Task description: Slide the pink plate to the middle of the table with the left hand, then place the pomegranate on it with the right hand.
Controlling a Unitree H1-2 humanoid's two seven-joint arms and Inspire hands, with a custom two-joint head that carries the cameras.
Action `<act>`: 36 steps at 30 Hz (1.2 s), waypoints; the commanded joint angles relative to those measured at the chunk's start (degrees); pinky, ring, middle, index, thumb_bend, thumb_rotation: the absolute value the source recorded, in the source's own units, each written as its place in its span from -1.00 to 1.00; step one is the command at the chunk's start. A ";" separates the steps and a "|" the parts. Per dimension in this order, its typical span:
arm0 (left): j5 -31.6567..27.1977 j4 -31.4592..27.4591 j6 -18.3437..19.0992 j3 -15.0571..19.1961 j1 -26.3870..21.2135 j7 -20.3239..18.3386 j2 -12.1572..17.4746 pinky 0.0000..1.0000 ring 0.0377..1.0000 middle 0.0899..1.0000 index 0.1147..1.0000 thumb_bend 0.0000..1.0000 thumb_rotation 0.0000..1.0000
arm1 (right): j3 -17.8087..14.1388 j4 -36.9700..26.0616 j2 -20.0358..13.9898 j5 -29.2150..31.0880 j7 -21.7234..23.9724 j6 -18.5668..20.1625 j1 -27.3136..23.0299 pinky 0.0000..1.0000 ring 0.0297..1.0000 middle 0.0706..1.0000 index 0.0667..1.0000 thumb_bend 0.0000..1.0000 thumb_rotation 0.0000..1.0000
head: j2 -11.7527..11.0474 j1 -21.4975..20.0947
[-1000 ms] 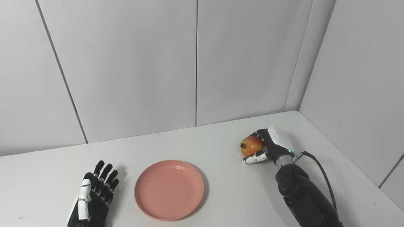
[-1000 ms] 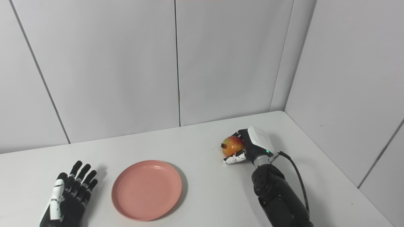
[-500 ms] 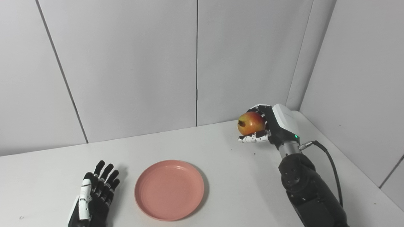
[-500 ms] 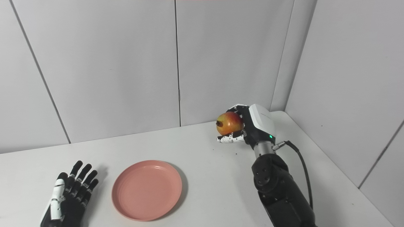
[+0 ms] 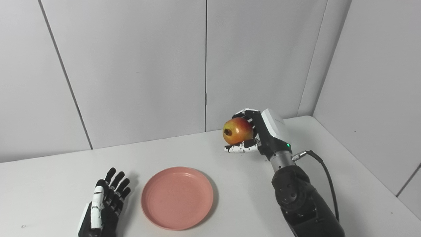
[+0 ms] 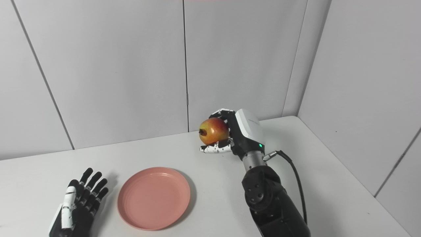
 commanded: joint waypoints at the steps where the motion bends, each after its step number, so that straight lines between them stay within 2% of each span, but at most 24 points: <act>1: 1.10 0.13 2.67 -0.47 1.33 1.22 -0.81 0.89 0.86 0.88 0.85 -0.18 1.00 | -0.11 -2.11 -0.32 -0.38 -0.12 -2.14 -2.23 -0.31 -0.18 -0.17 -0.03 0.05 -1.00 | 0.28 2.12; 11: 4.23 -0.43 1.69 -2.62 1.99 2.82 -2.98 0.88 0.86 0.88 0.86 -0.19 1.00 | 4.93 0.16 3.66 -1.04 -0.82 -5.59 -2.68 -0.36 -0.24 -0.20 -0.02 0.05 -1.00 | 1.14 8.21; 15: 5.04 -0.47 1.61 -2.79 2.04 3.11 -3.64 0.86 0.83 0.86 0.84 -0.19 1.00 | 5.73 1.07 4.64 -1.58 -1.17 -6.48 -2.81 -0.29 -0.20 -0.18 -0.03 0.05 -1.00 | 1.29 9.59; 17: 5.37 -0.80 2.36 -2.90 2.02 3.83 -4.50 0.85 0.83 0.86 0.84 -0.17 1.00 | 7.19 1.79 5.74 -2.41 -1.28 -7.20 -2.82 -0.32 -0.22 -0.18 -0.03 0.05 -1.00 | 1.76 13.20; 20: 5.90 -1.18 2.88 -3.20 2.01 4.56 -5.26 0.84 0.84 0.86 0.84 -0.15 1.00 | 8.48 2.16 6.96 -3.29 -1.09 -7.11 -2.73 -0.35 -0.21 -0.15 -0.05 0.06 -1.00 | 1.87 13.83; 21: 6.21 -1.02 2.67 -3.45 1.92 4.74 -5.49 0.84 0.84 0.86 0.85 -0.16 1.00 | 8.88 2.19 7.36 -3.29 -1.03 -7.33 -2.51 -0.36 -0.23 -0.18 -0.04 0.05 -1.00 | 2.22 15.95; 24: 6.82 -0.59 2.37 -3.85 1.70 5.40 -6.32 0.84 0.83 0.85 0.84 -0.16 1.00 | 10.05 2.51 8.32 -3.25 -0.97 -8.36 -1.71 -0.36 -0.24 -0.19 -0.03 0.05 -1.00 | 2.50 17.65; 36: 8.31 -0.17 1.54 -4.52 1.45 6.32 -7.34 0.81 0.82 0.83 0.83 -0.16 1.00 | 12.25 5.15 10.53 -3.76 -1.58 -11.25 0.54 -0.34 -0.24 -0.18 -0.03 0.05 -1.00 | 2.97 20.26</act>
